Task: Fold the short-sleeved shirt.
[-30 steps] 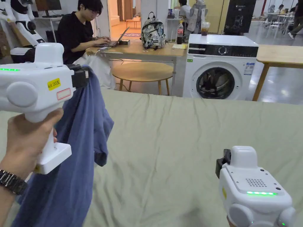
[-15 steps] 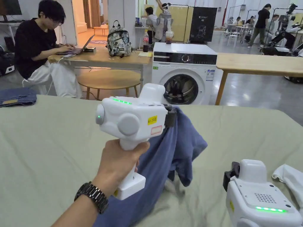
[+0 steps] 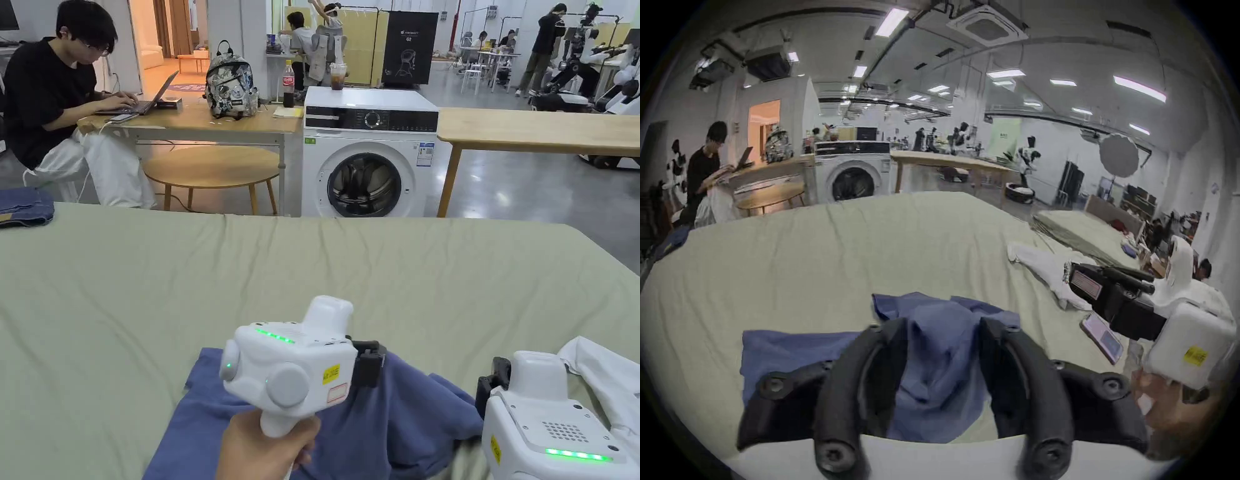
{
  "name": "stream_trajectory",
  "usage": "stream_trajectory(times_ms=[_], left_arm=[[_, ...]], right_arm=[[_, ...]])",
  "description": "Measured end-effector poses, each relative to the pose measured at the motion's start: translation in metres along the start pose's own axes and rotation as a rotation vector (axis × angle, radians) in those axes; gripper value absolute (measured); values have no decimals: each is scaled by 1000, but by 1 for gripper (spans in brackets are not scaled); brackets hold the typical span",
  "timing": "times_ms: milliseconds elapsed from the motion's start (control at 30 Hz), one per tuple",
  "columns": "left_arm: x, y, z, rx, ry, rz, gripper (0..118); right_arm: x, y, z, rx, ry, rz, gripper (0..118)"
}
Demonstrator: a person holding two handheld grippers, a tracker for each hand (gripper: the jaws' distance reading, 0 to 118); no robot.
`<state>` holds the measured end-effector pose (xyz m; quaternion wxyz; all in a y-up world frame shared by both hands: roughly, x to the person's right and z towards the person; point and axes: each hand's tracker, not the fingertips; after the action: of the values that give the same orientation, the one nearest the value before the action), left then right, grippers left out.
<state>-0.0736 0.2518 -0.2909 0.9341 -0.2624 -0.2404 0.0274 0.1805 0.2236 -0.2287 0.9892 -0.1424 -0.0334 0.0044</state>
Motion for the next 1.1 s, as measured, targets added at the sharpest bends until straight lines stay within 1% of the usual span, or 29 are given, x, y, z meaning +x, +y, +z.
stream_trajectory(times_ms=[200,267,300,333,367,433,567,667,733,833,933,1000,1100], left_arm=[[-34,-15,47,90,149,45,50],[-43,-24,64,111,175,59,47],[-48,-29,71,120,196,57,40],[-52,-34,78,127,229,58,25],[-55,-39,83,130,260,62,13],[-64,-52,93,143,318,80,0],[-87,-69,99,102,302,125,0],[-105,-72,97,60,332,128,0],[-123,-67,93,41,354,169,0],[-159,-54,77,-6,347,260,0],[-191,-35,51,-45,354,259,0],[-209,-23,29,-119,365,257,0],[-231,-10,-4,-197,329,328,0]], right_arm=[[-16,10,3,30,36,7,0],[-23,13,3,38,50,5,0],[-26,14,3,41,54,8,0],[-30,15,2,43,60,10,0],[-33,16,1,44,66,12,0],[-39,17,1,45,80,12,0],[-50,15,-3,38,97,18,0],[-56,14,-7,30,111,25,0],[-59,13,-12,26,119,26,0],[-64,13,-20,17,128,34,0],[-66,12,-29,5,135,41,0],[-64,12,-33,-4,135,44,0],[-61,11,-39,-12,128,44,0]])
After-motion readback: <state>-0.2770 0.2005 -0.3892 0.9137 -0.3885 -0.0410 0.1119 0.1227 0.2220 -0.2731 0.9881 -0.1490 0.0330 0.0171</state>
